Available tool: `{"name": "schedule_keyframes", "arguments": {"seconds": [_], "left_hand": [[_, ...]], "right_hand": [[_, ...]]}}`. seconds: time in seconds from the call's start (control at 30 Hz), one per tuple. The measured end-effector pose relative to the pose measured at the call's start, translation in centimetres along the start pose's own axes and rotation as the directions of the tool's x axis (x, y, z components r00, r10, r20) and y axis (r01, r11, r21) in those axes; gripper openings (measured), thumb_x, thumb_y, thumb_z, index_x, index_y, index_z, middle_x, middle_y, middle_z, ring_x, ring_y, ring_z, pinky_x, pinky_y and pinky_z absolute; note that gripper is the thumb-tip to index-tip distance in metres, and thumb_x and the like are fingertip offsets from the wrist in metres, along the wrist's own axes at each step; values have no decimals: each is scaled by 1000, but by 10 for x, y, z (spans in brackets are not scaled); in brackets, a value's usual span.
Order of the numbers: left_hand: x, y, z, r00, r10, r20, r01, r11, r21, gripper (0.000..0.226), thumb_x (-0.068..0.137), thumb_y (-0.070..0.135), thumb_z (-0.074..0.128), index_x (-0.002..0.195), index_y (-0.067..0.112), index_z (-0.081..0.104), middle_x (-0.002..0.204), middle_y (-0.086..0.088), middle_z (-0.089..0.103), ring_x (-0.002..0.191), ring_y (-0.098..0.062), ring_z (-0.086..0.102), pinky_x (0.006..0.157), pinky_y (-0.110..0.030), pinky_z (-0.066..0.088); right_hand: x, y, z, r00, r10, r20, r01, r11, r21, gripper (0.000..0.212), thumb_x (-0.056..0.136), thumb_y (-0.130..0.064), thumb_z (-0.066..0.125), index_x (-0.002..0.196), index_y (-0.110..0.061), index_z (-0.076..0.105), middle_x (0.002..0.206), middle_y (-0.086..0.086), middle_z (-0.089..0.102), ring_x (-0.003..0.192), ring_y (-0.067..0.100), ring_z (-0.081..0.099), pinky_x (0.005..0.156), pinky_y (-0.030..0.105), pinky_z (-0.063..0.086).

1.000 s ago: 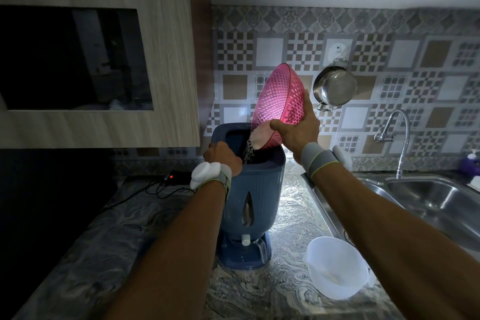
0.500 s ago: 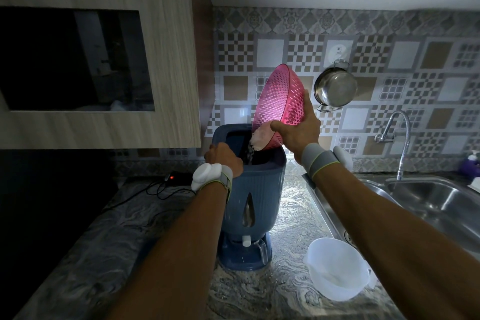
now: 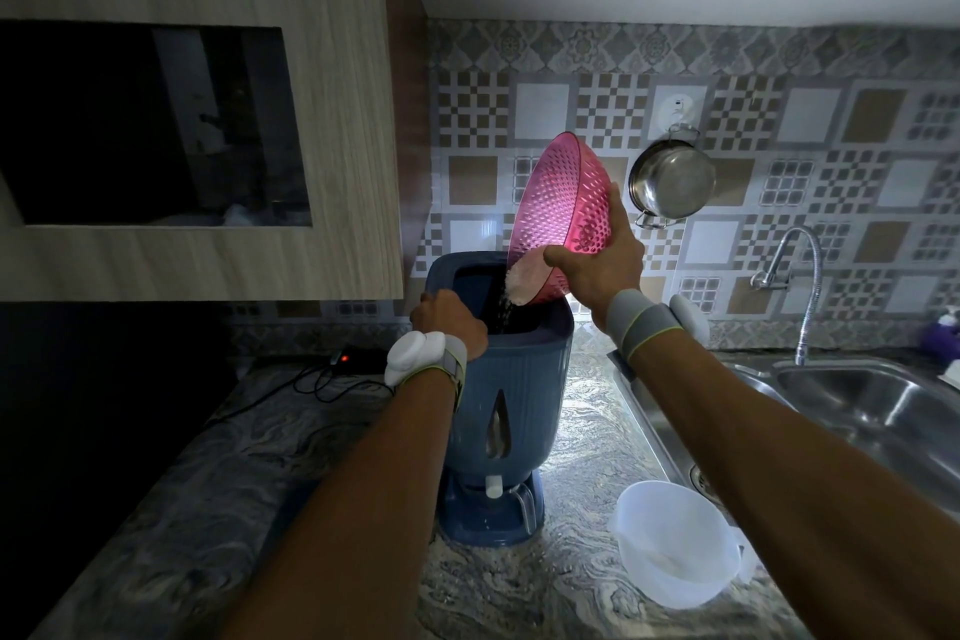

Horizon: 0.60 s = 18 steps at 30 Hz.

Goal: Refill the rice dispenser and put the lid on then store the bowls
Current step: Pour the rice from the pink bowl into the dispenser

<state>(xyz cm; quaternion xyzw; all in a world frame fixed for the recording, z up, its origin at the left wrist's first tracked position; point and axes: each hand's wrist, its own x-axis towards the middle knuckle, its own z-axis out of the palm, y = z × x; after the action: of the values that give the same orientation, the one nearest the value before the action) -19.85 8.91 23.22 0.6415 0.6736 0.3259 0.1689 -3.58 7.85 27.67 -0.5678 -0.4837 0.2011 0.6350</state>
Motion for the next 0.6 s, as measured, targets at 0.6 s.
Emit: {"name": "schedule_keyframes", "arguments": {"seconds": [0.6], "left_hand": [[-1,1,-1,1000,-4,4,4,1000,17,26,82,11,63,101,-7,64,115,-23,62,106,-38,61,92,-43,54]], "right_hand": [[-1,-3,-2,1000,-3,4,3,1000,-17,113,64,-15,85,151,-45,21,139,9,42,119,37,52,99,54,51]]}}
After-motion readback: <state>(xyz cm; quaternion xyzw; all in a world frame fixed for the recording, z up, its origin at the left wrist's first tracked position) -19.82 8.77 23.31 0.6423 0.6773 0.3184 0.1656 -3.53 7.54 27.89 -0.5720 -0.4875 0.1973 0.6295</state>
